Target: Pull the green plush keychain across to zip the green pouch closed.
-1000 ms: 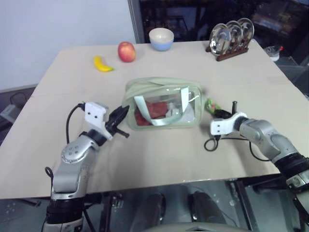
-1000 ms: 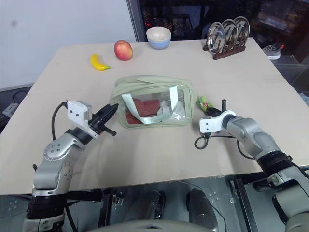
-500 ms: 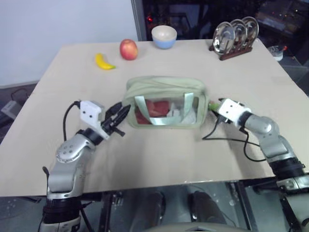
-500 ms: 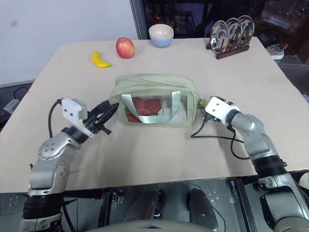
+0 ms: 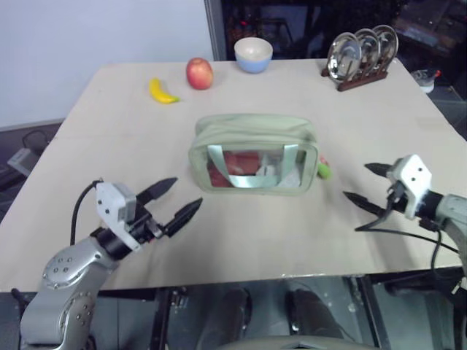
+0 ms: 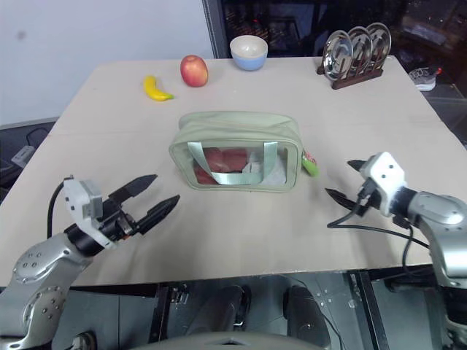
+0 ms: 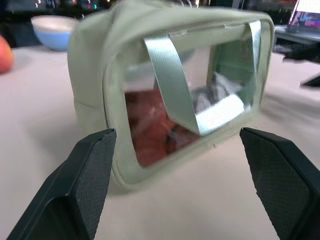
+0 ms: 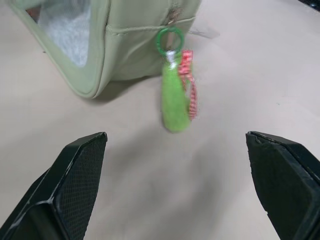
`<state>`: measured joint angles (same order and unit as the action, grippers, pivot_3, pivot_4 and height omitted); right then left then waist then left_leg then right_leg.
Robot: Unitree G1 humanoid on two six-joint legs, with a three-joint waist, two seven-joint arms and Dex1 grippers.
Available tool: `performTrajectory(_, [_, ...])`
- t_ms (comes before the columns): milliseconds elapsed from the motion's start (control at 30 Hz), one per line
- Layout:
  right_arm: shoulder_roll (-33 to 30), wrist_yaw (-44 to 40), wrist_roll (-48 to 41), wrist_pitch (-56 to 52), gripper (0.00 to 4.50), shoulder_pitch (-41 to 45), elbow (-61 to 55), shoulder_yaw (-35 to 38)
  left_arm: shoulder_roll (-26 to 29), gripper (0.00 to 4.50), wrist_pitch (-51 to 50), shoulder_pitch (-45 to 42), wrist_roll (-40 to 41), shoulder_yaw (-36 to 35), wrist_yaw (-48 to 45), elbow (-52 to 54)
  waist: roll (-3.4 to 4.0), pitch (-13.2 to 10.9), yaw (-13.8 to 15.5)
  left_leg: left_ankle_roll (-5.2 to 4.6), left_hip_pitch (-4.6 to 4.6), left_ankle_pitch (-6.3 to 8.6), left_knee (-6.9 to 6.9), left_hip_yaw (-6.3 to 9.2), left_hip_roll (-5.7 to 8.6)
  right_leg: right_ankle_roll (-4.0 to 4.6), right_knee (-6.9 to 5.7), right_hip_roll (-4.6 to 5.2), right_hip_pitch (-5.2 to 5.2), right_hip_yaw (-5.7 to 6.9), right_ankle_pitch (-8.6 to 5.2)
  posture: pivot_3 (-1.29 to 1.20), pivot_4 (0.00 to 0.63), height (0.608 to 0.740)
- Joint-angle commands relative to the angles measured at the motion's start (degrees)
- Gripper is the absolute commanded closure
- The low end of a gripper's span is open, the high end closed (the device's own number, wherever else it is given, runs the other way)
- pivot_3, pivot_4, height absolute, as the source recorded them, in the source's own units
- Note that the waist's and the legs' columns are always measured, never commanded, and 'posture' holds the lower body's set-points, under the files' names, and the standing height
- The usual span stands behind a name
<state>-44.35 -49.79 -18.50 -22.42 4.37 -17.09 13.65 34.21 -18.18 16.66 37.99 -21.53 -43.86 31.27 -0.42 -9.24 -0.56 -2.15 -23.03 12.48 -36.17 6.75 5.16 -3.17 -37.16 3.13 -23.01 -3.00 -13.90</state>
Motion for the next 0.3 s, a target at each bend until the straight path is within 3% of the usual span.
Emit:
performTrajectory(33, [-3.0,-1.4,-1.5,0.0,0.00,-1.6,-2.4,4.3,0.9,0.38,0.9,3.6,0.3,-2.4,-1.3,3.6,0.00,0.0,0.1,0.00,-0.02,0.00,0.00,0.01,-0.01,0.01,0.05,0.00,0.00,0.02,-0.01,0.00,0.150,0.740])
performTrajectory(300, [-5.4,-2.2,-1.1,2.1,0.00,1.0,1.5,3.8,1.0,0.38,2.0,6.4,-1.7,-0.7,-2.4,3.7,-0.02,0.0,0.3,0.01,-0.03,0.01,-0.02,-0.03,-0.15,0.03,0.26,0.11,0.08,0.33,-0.02,0.00,0.150,0.740])
